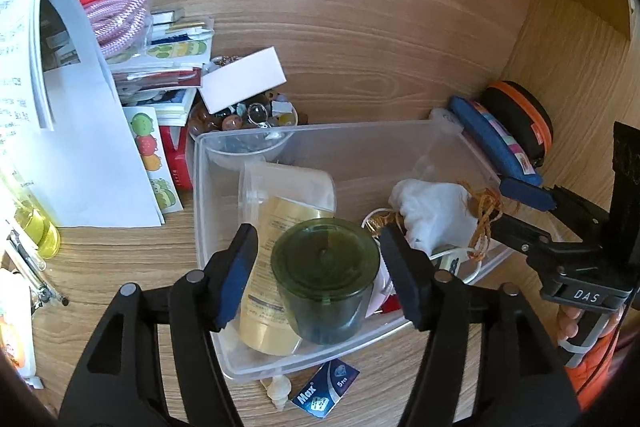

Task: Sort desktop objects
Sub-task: 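Carry the green bottle and gourd ornament over the clear box and open both grippers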

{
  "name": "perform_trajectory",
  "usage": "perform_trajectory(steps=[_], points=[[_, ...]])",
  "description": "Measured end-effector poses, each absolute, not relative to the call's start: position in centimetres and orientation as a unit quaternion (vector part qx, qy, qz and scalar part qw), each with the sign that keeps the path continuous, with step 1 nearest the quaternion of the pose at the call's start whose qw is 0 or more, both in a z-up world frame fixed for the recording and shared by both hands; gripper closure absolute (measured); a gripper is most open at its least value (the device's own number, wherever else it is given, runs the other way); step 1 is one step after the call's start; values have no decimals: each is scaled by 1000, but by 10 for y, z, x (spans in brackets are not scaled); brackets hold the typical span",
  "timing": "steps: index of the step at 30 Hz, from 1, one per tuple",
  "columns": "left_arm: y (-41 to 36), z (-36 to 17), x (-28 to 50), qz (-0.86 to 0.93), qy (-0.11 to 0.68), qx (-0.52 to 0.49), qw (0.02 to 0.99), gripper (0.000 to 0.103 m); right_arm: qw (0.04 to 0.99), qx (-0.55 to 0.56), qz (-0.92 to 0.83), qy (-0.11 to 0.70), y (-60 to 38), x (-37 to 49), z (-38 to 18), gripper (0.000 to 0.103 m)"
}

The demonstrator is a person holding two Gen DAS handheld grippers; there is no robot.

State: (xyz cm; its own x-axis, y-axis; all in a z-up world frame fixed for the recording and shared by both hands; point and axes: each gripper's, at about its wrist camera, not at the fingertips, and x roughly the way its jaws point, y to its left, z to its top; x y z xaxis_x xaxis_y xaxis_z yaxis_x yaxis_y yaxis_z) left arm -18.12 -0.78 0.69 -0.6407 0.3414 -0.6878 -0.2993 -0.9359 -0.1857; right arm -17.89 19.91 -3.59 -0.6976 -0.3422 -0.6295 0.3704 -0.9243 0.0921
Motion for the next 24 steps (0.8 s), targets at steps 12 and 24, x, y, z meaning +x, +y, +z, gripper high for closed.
perform_trajectory(steps=[12, 24], points=[[-12, 20, -169, 913, -31, -369, 171, 32, 206, 329, -921, 17, 198, -174, -32, 25], [-33, 48, -121, 939, -4, -319, 127, 10, 224, 319, -921, 26, 183, -143, -17, 24]])
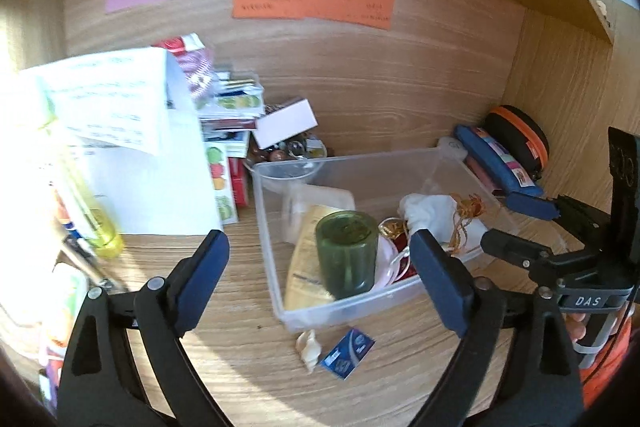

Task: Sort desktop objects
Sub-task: 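Carry the green bottle and gourd ornament over the clear box and open both grippers, then grasp the blue Max box with the right gripper while the left grasps the seashell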

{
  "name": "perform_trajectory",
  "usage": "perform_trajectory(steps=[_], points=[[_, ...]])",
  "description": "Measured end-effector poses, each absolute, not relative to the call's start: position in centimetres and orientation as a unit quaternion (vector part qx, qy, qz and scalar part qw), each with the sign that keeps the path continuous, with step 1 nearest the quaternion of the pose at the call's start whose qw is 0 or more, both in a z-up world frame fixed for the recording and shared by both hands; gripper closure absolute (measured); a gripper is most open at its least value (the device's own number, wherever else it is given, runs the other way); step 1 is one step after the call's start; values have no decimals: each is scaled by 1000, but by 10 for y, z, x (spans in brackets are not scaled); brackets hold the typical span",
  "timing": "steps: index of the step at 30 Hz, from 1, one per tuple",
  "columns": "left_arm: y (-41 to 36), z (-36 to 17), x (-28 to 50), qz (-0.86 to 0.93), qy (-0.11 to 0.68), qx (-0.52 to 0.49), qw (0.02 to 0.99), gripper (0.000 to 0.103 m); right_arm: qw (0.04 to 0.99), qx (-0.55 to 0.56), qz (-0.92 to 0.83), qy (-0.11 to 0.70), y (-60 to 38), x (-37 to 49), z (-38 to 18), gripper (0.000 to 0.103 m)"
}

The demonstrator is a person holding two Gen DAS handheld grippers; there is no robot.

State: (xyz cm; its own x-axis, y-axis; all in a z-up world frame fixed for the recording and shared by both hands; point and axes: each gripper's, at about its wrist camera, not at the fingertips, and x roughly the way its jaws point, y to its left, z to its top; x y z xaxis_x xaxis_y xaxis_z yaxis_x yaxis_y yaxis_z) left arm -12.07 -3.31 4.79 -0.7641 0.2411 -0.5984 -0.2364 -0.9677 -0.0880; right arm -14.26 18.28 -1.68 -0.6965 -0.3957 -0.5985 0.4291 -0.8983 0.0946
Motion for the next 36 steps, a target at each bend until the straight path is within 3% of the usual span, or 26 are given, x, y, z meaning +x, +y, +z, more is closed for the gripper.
perform_trajectory(steps=[19, 36], points=[[-81, -9, -83, 914, -29, -392, 95, 7, 275, 358, -888, 82, 108, -89, -61, 24], [-95, -43, -96, 897, -49, -426, 111, 7, 272, 440, -849, 107, 59, -126, -114, 25]])
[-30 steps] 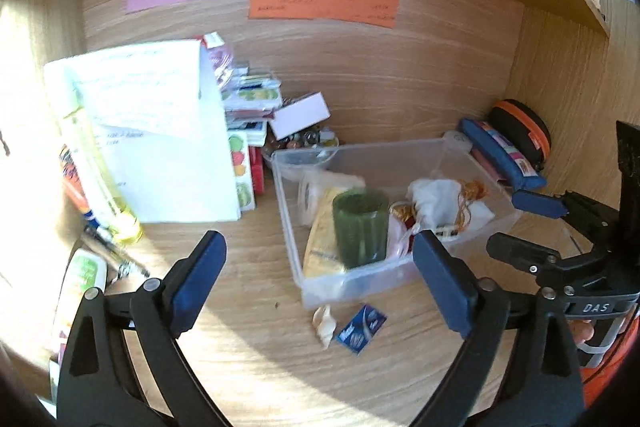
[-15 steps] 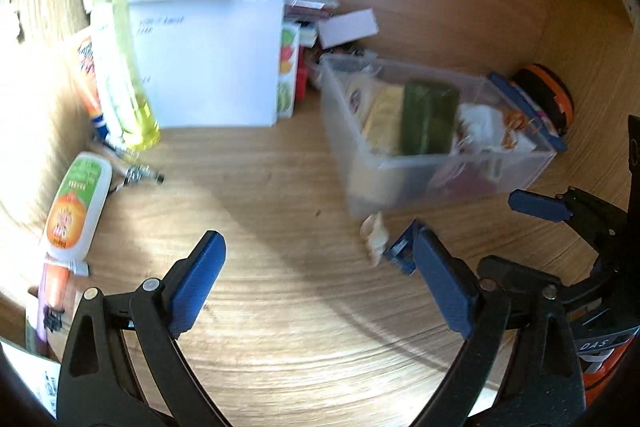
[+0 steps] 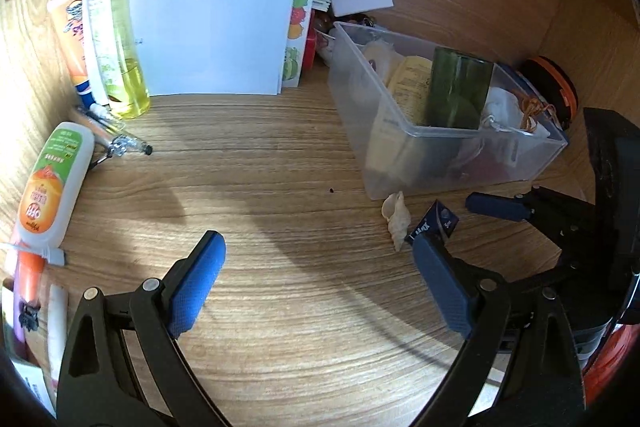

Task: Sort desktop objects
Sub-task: 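Grasp the blue Max box with the right gripper while the left grasps the seashell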

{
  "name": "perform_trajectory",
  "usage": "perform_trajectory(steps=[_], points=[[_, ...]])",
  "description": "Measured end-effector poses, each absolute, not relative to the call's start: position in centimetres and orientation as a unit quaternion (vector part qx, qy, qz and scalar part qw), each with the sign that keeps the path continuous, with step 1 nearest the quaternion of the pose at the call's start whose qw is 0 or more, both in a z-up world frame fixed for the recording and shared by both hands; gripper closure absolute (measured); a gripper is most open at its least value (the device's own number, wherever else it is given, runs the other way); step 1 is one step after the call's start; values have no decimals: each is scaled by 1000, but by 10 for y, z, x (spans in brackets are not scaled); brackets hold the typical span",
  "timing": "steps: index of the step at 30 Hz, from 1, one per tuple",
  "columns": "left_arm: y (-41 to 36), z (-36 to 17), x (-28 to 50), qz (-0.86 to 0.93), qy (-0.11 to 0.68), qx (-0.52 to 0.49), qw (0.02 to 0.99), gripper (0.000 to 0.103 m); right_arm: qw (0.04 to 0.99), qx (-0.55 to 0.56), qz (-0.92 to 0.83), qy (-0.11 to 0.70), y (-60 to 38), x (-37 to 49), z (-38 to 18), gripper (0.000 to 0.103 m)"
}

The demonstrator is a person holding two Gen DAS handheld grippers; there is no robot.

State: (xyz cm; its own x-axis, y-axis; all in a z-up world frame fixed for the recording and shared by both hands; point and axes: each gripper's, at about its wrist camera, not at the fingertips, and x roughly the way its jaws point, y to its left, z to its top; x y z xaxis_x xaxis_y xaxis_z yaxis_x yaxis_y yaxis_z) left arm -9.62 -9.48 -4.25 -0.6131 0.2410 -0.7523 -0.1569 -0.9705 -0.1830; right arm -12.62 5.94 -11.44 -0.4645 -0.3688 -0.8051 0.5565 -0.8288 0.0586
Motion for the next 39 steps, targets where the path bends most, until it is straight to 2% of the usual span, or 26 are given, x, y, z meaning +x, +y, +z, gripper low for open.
perform_trajectory(steps=[6, 8, 9, 12, 22, 26, 30, 33, 36, 38, 39], points=[[-92, -48, -105, 889, -57, -438, 119, 7, 275, 428, -852, 122, 49, -127, -116, 29], [-92, -48, -105, 889, -58, -437, 122, 7, 276, 425, -852, 135, 45, -126, -115, 35], [-91, -48, -104, 889, -57, -437, 122, 7, 280, 422, -851, 138, 44, -125, -115, 44], [-89, -48, -104, 889, -54, -438, 121, 7, 284, 417, -852, 141, 43, -123, -113, 58], [-61, -48, -107, 889, -30, -440, 125, 9, 275, 403, -866, 107, 83, -112, -98, 59], [-47, -54, -112, 881, -20, -455, 128, 25, 270, 403, -870, 96, 107, -111, -94, 59], [-37, -54, -115, 883, -13, -454, 119, 26, 260, 401, -875, 82, 131, -113, -90, 59], [-28, -55, -116, 886, 6, -450, 108, 33, 259, 399, -877, 65, 144, -116, -87, 59], [-16, -57, -116, 890, 38, -443, 97, 42, 265, 399, -876, 49, 149, -119, -86, 58], [-10, -57, -114, 892, 53, -437, 100, 53, 270, 398, -876, 46, 148, -118, -85, 58], [-9, -57, -113, 892, 54, -437, 104, 55, 273, 397, -875, 46, 147, -118, -85, 58]])
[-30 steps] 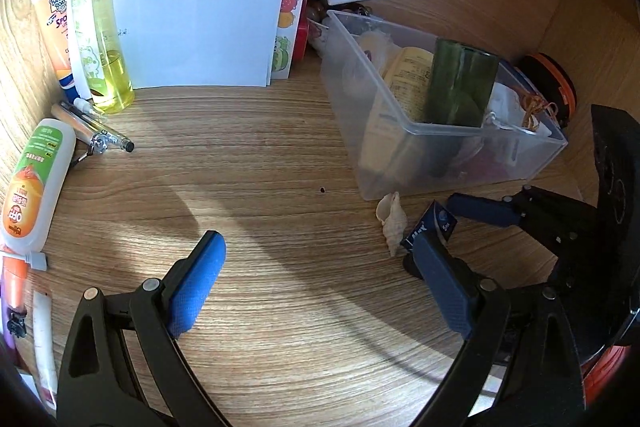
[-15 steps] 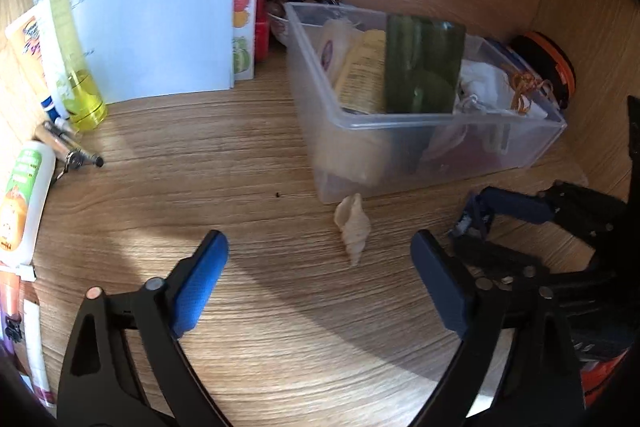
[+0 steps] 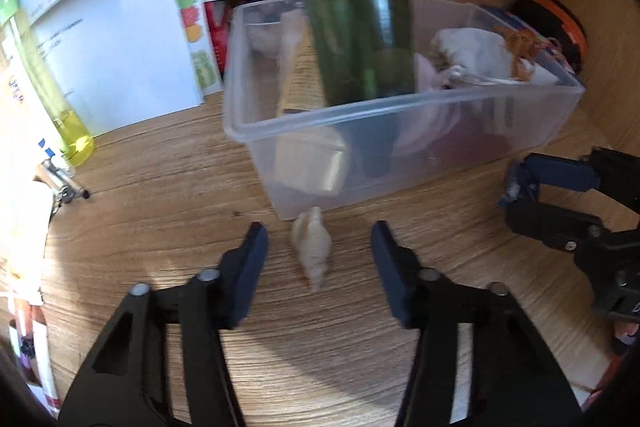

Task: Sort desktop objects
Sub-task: 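Grasp the blue Max box with the right gripper while the left grasps the seashell, then carry the Max box and seashell over the clear box and open both grippers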

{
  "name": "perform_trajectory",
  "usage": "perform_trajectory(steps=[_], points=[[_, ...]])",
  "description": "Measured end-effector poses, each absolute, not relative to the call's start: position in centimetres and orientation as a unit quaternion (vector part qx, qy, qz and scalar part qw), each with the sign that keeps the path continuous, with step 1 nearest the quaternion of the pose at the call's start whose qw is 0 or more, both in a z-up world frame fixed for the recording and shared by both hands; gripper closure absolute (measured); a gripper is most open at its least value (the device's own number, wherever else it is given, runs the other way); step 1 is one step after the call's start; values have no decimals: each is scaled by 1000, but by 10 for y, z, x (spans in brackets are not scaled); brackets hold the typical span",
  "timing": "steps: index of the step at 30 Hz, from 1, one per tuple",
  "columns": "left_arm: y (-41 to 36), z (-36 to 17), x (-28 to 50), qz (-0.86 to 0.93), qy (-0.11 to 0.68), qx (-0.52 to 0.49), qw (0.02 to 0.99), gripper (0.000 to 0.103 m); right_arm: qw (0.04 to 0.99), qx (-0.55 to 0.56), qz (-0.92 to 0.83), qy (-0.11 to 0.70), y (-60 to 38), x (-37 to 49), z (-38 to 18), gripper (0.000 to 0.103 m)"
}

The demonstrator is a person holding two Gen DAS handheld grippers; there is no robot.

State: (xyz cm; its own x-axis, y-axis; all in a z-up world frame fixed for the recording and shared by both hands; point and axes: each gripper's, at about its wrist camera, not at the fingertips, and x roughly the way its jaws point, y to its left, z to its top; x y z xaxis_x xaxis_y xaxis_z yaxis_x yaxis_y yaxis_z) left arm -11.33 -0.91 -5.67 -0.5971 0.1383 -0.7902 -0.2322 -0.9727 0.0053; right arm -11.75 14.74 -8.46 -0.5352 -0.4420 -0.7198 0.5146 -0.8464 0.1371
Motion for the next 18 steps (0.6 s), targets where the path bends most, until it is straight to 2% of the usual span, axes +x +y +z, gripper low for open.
perform_trajectory(steps=[3, 5, 8, 18], points=[[-9, -56, -113, 894, 54, -434, 103, 63, 281, 394, -874, 50, 146, -115, -83, 58], [-10, -56, -114, 895, 53, -432, 97, 75, 284, 392, -874, 52, 144, -114, -84, 58], [-16, -55, -114, 896, 42, -433, 93, 84, 288, 389, -874, 48, 146, -112, -82, 58], [-25, -47, -102, 899, 20, -426, 99, 84, 287, 387, -876, 38, 152, -110, -74, 58]])
